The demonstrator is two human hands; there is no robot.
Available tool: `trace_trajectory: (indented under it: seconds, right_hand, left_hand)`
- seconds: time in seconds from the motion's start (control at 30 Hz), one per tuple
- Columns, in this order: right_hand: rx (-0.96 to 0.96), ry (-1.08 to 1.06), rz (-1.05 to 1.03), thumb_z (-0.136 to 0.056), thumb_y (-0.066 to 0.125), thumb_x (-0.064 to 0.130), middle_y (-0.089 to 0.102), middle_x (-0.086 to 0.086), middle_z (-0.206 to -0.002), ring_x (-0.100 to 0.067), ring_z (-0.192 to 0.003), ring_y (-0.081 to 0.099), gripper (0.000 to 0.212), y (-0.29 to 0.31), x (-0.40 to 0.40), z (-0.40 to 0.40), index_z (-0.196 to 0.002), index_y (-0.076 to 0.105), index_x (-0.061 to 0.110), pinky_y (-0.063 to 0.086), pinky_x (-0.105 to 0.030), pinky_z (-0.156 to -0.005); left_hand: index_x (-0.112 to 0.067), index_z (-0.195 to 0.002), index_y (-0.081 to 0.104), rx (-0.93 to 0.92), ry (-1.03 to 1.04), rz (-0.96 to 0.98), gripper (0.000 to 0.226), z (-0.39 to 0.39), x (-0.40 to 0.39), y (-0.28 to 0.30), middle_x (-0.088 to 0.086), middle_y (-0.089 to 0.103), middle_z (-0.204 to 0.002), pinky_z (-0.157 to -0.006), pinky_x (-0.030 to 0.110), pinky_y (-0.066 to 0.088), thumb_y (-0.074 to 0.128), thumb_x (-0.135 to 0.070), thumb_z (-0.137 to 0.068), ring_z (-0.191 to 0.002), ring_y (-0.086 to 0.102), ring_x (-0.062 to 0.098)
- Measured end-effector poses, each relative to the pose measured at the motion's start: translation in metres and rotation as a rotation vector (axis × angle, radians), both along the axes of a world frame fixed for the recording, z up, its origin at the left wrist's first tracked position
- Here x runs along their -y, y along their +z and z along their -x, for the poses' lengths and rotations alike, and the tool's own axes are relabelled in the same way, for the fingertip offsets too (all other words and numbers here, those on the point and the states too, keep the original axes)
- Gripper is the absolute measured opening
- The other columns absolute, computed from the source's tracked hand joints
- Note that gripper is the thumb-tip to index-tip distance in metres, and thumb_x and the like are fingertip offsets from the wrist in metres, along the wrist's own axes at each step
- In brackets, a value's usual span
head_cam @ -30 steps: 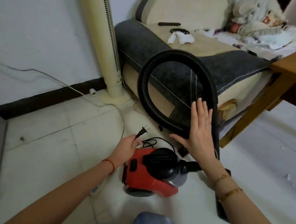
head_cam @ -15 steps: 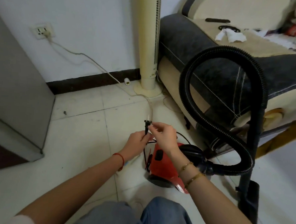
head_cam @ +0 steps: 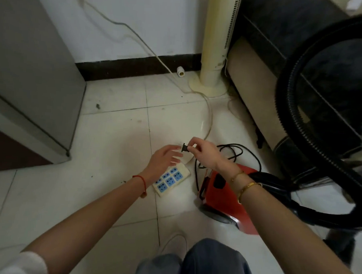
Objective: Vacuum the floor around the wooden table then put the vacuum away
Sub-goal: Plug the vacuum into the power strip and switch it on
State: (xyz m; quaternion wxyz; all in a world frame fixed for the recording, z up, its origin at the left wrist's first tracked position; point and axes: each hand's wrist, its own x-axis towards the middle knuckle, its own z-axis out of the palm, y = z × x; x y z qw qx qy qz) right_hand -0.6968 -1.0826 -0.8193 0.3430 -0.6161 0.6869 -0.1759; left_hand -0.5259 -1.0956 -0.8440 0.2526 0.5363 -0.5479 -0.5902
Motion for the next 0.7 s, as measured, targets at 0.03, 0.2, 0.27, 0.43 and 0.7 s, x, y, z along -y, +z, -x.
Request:
trace_trajectory:
  seconds: [0.03,0.2,0.27,0.43,0.7]
  right_hand:
    - [-0.020,0.037,-0.019,-0.097,0.050,0.029,0.062,-0.006,-0.074,-0.018,-0.067,0.052,0.014,-0.005,0.003,-0.004,-0.098,0.061,0.019,0.037,-0.025,-0.056]
    - [-0.058,0.109,-0.064,-0.096,0.050,0.029,0.060,-0.005,-0.079,-0.021,-0.076,0.052,0.015,-0.029,0.010,-0.019,-0.098,0.061,0.019,0.038,-0.028,-0.067]
    - [-0.069,0.130,-0.086,-0.097,0.051,0.028,0.059,-0.005,-0.082,-0.021,-0.077,0.052,0.015,-0.038,0.011,-0.023,-0.098,0.061,0.018,0.038,-0.028,-0.067]
    - [-0.091,0.117,-0.119,-0.096,0.052,0.028,0.056,-0.003,-0.079,-0.021,-0.075,0.050,0.017,-0.062,0.015,-0.032,-0.099,0.063,0.015,0.035,-0.028,-0.065]
    - [-0.124,0.165,-0.155,-0.094,0.052,0.019,0.064,-0.012,-0.097,-0.026,-0.086,0.058,0.014,-0.099,0.031,-0.059,-0.105,0.058,0.012,0.045,-0.032,-0.069]
  left_hand:
    - [-0.010,-0.115,0.062,-0.069,0.018,-0.052,0.025,-0.001,0.002,0.000,0.005,0.070,-0.100,-0.076,0.020,0.054,0.044,-0.019,-0.101,-0.081,0.068,0.016]
    - [-0.003,-0.103,0.070,-0.107,0.140,-0.102,0.022,-0.012,0.008,-0.022,0.013,0.073,-0.094,-0.075,0.025,0.058,0.065,-0.021,-0.090,-0.073,0.069,0.019]
    - [-0.005,-0.099,0.073,-0.084,0.202,-0.105,0.021,-0.019,0.011,-0.036,0.011,0.074,-0.091,-0.081,0.031,0.058,0.072,-0.020,-0.084,-0.076,0.071,0.021]
    - [-0.004,-0.092,0.075,0.066,0.322,-0.054,0.019,-0.039,0.017,-0.069,0.008,0.074,-0.081,-0.075,0.026,0.058,0.076,-0.017,-0.079,-0.067,0.069,0.015]
    - [-0.003,-0.089,0.075,0.463,0.284,0.049,0.009,-0.079,0.006,-0.132,0.011,0.072,-0.081,-0.073,0.021,0.051,0.070,-0.006,-0.082,-0.069,0.061,0.012]
